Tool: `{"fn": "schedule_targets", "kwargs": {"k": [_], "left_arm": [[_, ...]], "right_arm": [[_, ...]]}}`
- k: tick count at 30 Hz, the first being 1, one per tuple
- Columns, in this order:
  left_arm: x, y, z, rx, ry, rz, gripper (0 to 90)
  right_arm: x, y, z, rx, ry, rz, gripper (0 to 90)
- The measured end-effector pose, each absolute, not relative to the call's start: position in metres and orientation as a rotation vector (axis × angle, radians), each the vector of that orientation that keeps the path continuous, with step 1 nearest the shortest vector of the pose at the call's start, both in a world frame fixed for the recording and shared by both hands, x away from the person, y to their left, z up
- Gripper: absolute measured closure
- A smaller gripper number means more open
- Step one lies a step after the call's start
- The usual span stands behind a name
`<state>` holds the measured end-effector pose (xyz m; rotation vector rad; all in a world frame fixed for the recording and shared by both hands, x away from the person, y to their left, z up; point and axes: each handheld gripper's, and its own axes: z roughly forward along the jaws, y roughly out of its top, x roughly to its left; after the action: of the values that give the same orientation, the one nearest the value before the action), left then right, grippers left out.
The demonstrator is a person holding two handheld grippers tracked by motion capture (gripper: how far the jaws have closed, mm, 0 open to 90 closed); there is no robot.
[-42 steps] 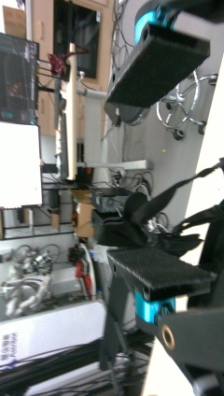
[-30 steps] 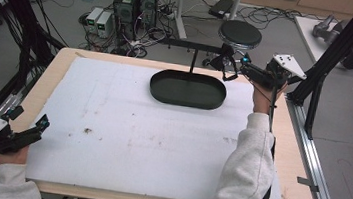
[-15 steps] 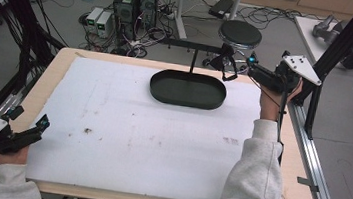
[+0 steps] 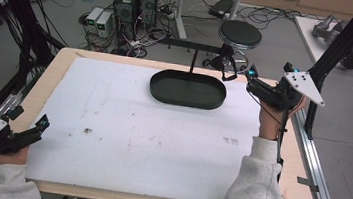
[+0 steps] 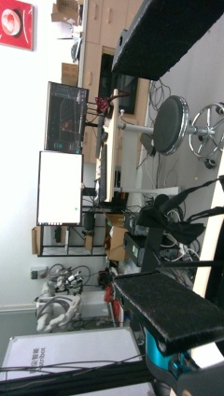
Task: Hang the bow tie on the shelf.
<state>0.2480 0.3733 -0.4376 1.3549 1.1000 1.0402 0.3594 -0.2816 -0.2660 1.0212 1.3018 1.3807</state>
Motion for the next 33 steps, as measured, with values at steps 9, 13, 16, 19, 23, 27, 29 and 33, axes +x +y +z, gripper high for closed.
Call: {"fn": "schedule_targets", "kwargs": {"k": [9, 13, 16, 19, 23, 27, 29, 33], "left_arm": [[0.247, 0.373, -0.438, 1.360, 1.098, 1.042, 15.1], [0.247, 0.372, -0.437, 1.360, 1.098, 1.044, 15.0], [0.247, 0.372, -0.437, 1.361, 1.097, 1.044, 15.0], [0.247, 0.372, -0.437, 1.359, 1.096, 1.047, 15.1], [0.247, 0.373, -0.437, 1.359, 1.100, 1.045, 15.1], [0.247, 0.372, -0.437, 1.356, 1.096, 1.046, 15.1], [0.247, 0.373, -0.437, 1.359, 1.097, 1.046, 15.1], [0.247, 0.372, -0.437, 1.357, 1.096, 1.047, 15.1]], "right_arm": [[0.342, -0.288, -0.284, 1.049, 1.303, 1.383, 0.6], [0.339, -0.292, -0.295, 1.084, 1.308, 1.381, 0.6], [0.340, -0.292, -0.296, 1.089, 1.314, 1.400, 0.6], [0.340, -0.290, -0.295, 1.072, 1.308, 1.390, 0.6], [0.339, -0.290, -0.296, 1.081, 1.312, 1.386, 0.6], [0.340, -0.290, -0.296, 1.079, 1.319, 1.384, 0.6], [0.340, -0.288, -0.296, 1.083, 1.323, 1.387, 0.6], [0.342, -0.287, -0.298, 1.092, 1.349, 1.368, 0.6]]}}
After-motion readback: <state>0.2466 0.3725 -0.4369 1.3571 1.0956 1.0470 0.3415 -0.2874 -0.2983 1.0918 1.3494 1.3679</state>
